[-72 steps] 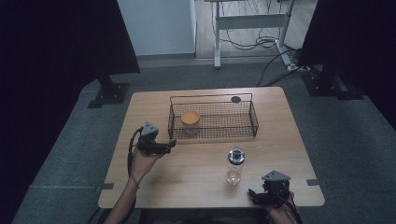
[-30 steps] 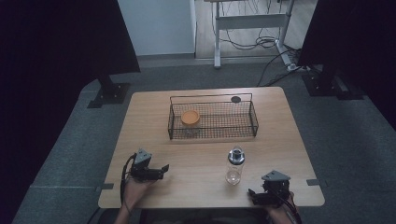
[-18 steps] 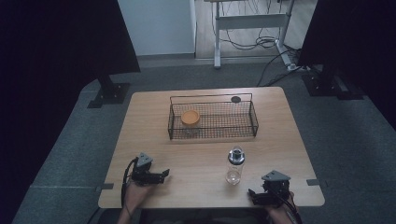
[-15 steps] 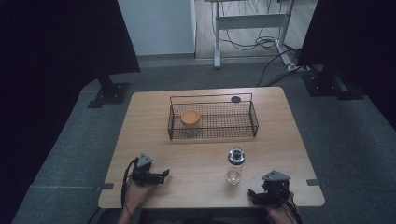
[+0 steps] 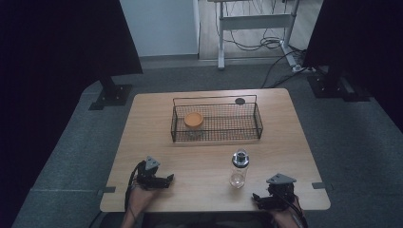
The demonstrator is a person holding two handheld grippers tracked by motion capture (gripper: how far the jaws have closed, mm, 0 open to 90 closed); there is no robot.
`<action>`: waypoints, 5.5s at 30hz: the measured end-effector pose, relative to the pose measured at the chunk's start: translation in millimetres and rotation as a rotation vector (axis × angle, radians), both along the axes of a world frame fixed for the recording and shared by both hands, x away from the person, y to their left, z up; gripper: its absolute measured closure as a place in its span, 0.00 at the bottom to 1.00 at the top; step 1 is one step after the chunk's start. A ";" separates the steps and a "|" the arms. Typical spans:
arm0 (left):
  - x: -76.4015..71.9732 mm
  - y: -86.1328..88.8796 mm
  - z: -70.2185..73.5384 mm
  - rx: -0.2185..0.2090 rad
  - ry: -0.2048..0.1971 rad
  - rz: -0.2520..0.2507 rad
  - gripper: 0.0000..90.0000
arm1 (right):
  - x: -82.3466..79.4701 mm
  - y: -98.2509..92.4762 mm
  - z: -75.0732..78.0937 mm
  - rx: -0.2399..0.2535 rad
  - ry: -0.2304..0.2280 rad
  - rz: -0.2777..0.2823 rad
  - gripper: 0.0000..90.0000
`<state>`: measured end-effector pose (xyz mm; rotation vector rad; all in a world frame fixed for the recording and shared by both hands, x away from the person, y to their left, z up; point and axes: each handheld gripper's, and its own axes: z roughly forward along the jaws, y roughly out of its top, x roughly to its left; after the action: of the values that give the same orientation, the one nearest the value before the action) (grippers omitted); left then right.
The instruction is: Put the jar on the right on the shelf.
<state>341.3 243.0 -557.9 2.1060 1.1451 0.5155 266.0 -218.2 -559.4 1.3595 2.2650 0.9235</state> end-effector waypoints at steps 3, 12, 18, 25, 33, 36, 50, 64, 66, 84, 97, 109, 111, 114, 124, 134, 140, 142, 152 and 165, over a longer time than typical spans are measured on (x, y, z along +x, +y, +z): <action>0.1 -0.1 -0.2 0.003 0.003 0.009 0.02 | -0.3 0.7 1.7 -0.001 -0.005 0.005 0.01; -0.1 1.2 -0.2 0.004 0.005 0.003 0.02 | -1.3 3.0 9.3 0.027 -0.036 0.022 0.03; 0.2 1.2 -0.3 0.004 0.007 0.003 0.01 | -0.9 5.2 12.9 0.051 -0.038 0.053 0.06; 0.6 1.2 -0.4 0.004 0.008 0.002 0.00 | 2.7 9.2 19.2 0.051 -0.034 0.067 0.05; 0.8 1.2 -0.4 0.004 0.008 0.004 0.00 | 6.9 15.2 30.1 0.064 -0.072 0.084 0.04; 1.0 1.2 -0.4 0.004 0.008 0.007 0.00 | 8.5 17.8 34.4 0.065 -0.086 0.096 0.04; 1.5 1.2 -0.4 0.003 0.007 0.011 0.01 | 14.4 32.0 50.3 0.091 -0.131 0.164 0.05; 1.5 1.3 -0.5 0.003 0.007 0.013 0.01 | 25.0 44.5 62.5 0.107 -0.144 0.204 0.08; 1.5 1.3 -0.5 0.003 0.007 0.014 0.01 | 26.7 45.3 63.6 0.106 -0.144 0.205 0.08; 1.5 1.3 -0.5 0.003 0.007 0.014 0.01 | 38.3 57.1 75.9 0.120 -0.151 0.248 0.18; 1.5 1.4 -0.4 0.003 0.007 0.014 0.01 | 40.0 62.3 83.1 0.097 -0.169 0.256 0.34; 1.5 1.4 -0.4 0.003 0.007 0.014 0.01 | 43.5 64.7 88.9 0.102 -0.167 0.256 0.34; 1.5 1.4 -0.4 0.003 0.007 0.015 0.01 | 45.0 65.0 90.4 0.102 -0.174 0.258 0.34; 1.5 1.4 -0.4 0.003 0.007 0.015 0.01 | 47.1 64.9 93.0 0.108 -0.182 0.255 0.34; 1.5 1.3 -0.5 0.000 0.006 0.017 0.01 | 57.0 63.7 100.3 0.119 -0.196 0.244 0.34; 1.4 1.3 -0.5 0.000 0.006 0.017 0.01 | 69.3 63.5 106.6 0.115 -0.209 0.227 0.34; 1.4 1.3 -0.5 0.000 0.006 0.017 0.01 | 75.4 63.8 110.6 0.109 -0.212 0.219 0.34; 1.4 1.3 -0.5 0.000 0.006 0.017 0.01 | 77.1 64.4 111.5 0.104 -0.211 0.219 0.34; 1.4 1.3 -0.5 0.000 0.005 0.017 0.01 | 89.0 64.2 117.9 0.099 -0.215 0.204 0.34; 1.5 1.2 -0.5 0.000 0.005 0.017 0.01 | 103.9 68.5 130.0 0.097 -0.228 0.200 0.34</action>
<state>342.7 244.2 -558.4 2.0999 1.1665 0.5184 369.9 -149.6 -429.4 1.0174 2.2316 1.2020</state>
